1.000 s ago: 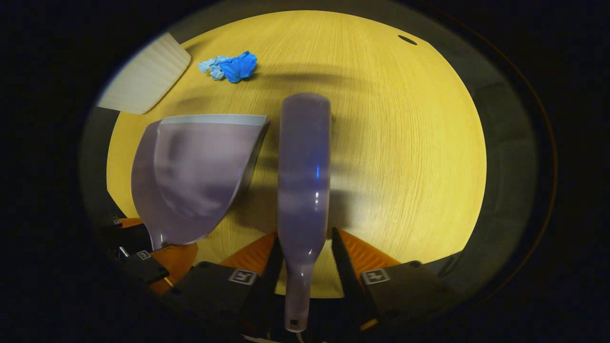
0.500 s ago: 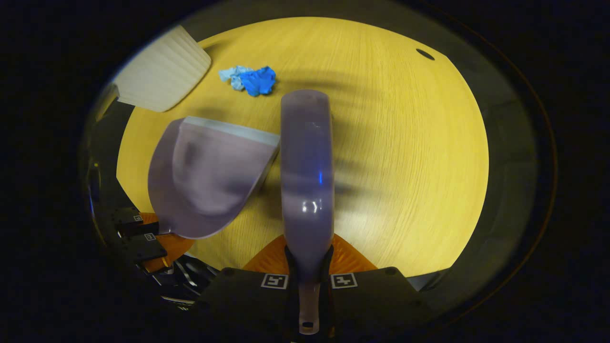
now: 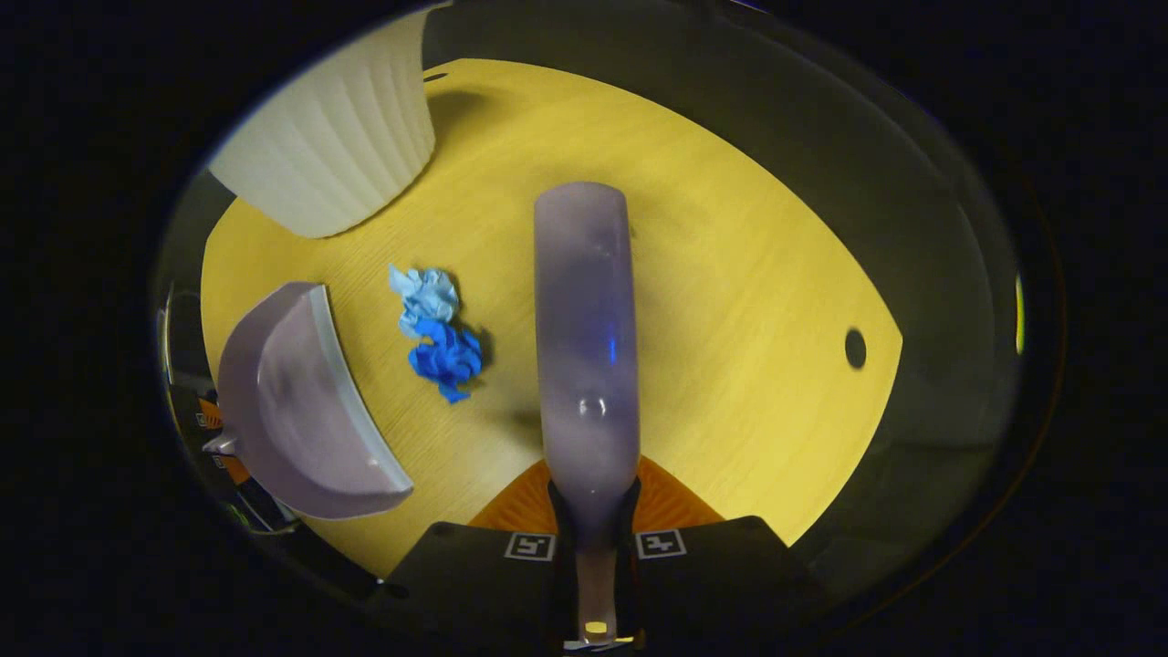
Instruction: Pick up the small broom and dustpan from the desktop, sweep the trash into the dustpan with the broom, and then empty the trash into the garbage bin.
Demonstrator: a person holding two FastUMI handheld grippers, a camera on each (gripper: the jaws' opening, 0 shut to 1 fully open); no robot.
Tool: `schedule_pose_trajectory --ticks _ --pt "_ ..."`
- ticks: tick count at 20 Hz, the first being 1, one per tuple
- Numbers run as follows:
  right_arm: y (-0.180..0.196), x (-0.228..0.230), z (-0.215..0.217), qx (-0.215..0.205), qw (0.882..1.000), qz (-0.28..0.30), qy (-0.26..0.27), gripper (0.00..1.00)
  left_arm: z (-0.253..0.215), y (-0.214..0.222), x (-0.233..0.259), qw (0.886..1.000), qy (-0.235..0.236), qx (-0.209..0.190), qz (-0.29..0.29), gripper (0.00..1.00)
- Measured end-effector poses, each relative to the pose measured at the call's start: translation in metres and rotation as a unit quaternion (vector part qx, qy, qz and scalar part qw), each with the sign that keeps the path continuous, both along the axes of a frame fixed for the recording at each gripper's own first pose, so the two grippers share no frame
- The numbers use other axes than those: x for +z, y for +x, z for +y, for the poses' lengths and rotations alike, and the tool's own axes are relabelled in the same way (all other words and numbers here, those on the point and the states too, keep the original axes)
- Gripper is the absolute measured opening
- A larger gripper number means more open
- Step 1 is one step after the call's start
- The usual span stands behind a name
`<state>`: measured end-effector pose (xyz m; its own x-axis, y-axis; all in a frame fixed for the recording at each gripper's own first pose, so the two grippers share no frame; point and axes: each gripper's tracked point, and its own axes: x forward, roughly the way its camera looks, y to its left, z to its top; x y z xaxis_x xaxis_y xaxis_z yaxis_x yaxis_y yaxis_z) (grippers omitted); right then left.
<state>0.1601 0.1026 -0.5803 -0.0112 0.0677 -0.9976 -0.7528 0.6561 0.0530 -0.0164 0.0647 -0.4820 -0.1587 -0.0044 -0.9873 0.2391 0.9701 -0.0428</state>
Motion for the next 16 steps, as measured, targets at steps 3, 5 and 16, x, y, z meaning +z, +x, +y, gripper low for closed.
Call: schedule_pose_trajectory --ticks 3,5,16 --pt "0.001 -0.018 0.024 0.045 0.999 0.016 -0.013 0.17 0.004 0.000 0.001 1.000 0.011 -0.018 0.001 0.23" --pt "-0.010 -0.028 0.032 0.085 0.996 0.025 -0.028 0.17 0.006 -0.001 0.002 1.000 0.015 -0.022 0.005 0.23" --pt "-0.103 -0.020 0.001 0.260 0.942 0.205 0.063 0.18 0.016 -0.009 -0.002 0.996 0.017 -0.082 0.012 0.23"
